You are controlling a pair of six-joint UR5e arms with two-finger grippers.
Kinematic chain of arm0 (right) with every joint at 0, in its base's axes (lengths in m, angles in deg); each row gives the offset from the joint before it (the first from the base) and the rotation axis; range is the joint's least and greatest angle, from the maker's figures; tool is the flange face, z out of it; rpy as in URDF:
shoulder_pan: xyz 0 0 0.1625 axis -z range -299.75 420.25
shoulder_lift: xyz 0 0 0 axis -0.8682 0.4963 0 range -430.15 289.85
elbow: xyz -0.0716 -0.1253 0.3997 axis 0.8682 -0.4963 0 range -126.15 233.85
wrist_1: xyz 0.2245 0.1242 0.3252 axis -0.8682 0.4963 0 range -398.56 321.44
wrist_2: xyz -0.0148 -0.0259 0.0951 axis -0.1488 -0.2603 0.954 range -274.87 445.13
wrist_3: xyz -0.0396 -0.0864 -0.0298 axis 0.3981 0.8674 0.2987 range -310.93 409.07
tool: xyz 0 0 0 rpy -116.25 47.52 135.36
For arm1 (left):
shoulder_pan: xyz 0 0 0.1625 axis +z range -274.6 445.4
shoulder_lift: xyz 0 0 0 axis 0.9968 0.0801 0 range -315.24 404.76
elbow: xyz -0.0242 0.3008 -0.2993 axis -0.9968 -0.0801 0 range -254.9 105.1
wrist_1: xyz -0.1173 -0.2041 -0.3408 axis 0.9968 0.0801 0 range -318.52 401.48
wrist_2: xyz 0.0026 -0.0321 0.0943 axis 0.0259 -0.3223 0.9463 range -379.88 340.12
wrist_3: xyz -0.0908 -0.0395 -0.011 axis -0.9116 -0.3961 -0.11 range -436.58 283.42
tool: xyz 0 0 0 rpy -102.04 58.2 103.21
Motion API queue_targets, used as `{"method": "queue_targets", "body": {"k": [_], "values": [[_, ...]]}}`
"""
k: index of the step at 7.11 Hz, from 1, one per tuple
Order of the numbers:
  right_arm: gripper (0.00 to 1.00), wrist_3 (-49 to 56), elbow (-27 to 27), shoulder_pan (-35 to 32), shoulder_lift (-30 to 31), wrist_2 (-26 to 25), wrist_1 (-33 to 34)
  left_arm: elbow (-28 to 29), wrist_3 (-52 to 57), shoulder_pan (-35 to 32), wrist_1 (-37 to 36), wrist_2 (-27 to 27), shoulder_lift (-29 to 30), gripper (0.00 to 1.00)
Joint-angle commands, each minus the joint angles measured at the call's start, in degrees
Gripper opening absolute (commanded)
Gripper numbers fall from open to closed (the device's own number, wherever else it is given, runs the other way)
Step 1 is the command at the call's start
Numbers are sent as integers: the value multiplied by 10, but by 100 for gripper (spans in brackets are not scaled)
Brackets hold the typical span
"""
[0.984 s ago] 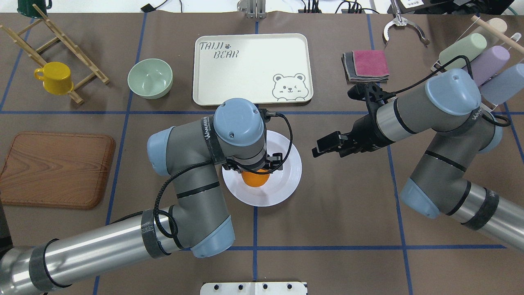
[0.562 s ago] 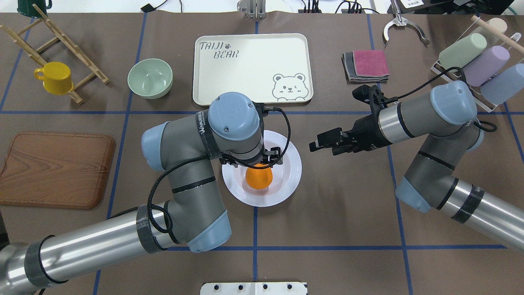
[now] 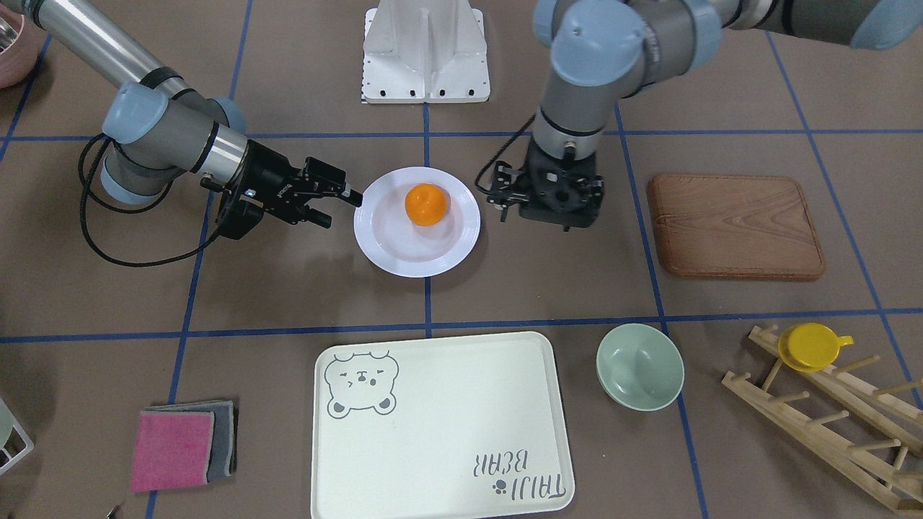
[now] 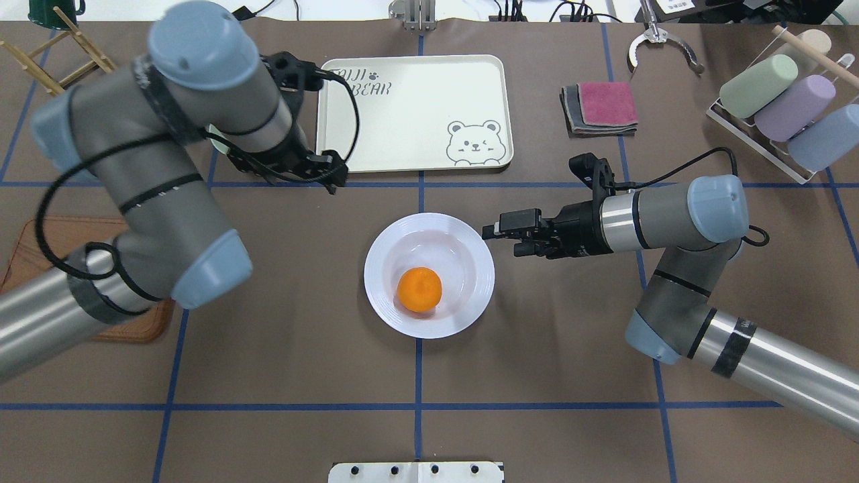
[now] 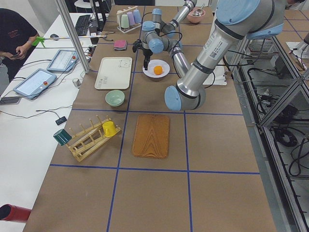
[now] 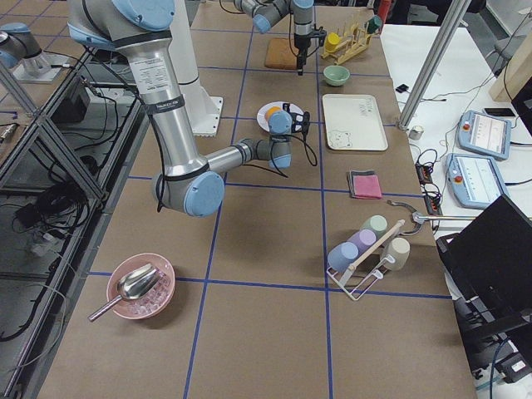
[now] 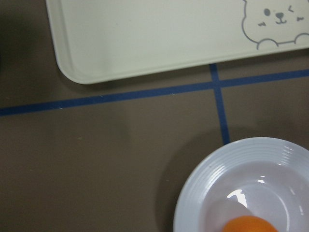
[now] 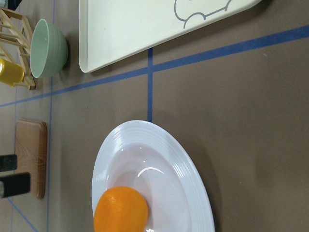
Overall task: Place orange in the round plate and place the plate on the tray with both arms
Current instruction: 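Release the orange on the plate and raise the left arm away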
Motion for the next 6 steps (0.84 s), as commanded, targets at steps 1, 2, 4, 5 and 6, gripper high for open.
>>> {"method": "queue_targets", "body": {"k": [1, 2, 4, 5, 6], "values": [[100, -38, -7, 7, 1, -14, -19, -13, 152, -92, 2, -45, -79, 99], [100, -40, -7, 12, 6, -14, -19, -12, 177, -108, 3, -45, -100, 99], [100, -38, -8, 33, 10, -16, -19, -9, 180, -112, 29, -46, -133, 99], [100, -39, -9, 54, 10, -33, -20, -4, 179, -112, 37, -46, -137, 99], [99, -38, -10, 67, 10, -57, -21, -3, 177, -112, 37, -46, -137, 99]]}}
